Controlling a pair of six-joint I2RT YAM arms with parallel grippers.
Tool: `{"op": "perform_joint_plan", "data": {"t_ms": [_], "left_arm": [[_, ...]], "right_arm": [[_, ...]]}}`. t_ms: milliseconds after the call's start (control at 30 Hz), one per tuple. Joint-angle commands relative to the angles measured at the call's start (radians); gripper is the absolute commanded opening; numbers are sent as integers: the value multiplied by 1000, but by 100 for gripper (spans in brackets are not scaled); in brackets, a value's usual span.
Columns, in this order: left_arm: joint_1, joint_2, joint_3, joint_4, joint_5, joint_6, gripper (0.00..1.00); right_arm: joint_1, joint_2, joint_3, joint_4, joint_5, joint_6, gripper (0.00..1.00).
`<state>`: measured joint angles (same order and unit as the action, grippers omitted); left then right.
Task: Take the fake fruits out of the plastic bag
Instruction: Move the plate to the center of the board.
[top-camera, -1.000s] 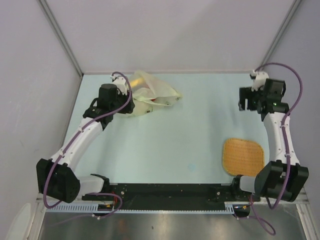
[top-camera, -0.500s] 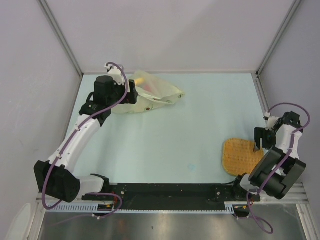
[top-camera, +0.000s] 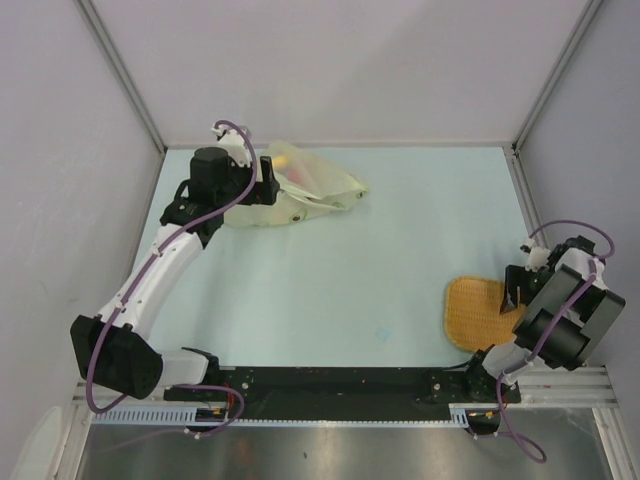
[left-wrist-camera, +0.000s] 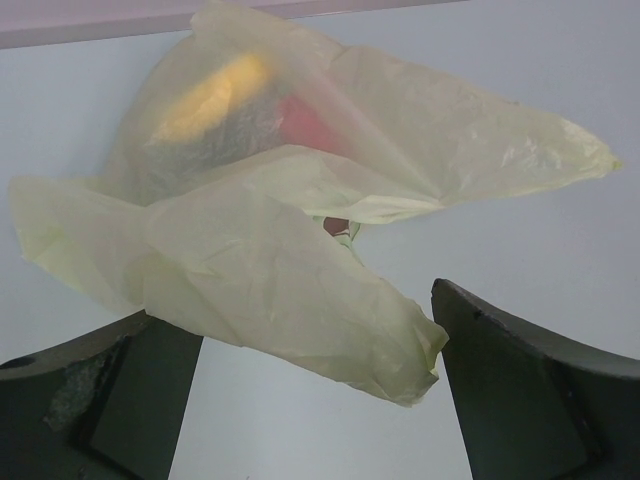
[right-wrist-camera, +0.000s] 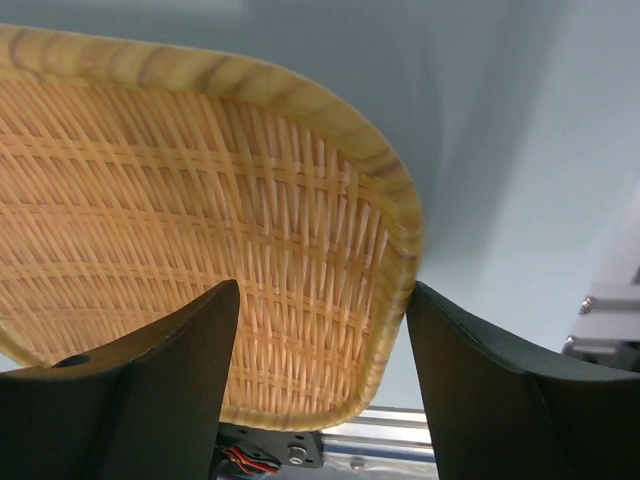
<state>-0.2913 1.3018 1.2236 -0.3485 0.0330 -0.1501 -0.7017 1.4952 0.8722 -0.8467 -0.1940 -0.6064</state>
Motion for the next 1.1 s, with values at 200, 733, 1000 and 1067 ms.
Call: {"op": "perform_joint_plan", "data": {"t_ms": [200,733,1000,1067], "left_arm": [[3,-48,31,13,8,27,98],[106,-177,33,-76,-96,174,100],[121,-185,54,-60,-70,239,100],[121,-182,50,-46,-41,241,100]], "right_arm": [[319,88,17,14,-116,69,63],[1024,465,401,72,-272,293,59],[1084,434,600,23,-220,326,67],[1038,375,561,-8,-206,335,69]]}}
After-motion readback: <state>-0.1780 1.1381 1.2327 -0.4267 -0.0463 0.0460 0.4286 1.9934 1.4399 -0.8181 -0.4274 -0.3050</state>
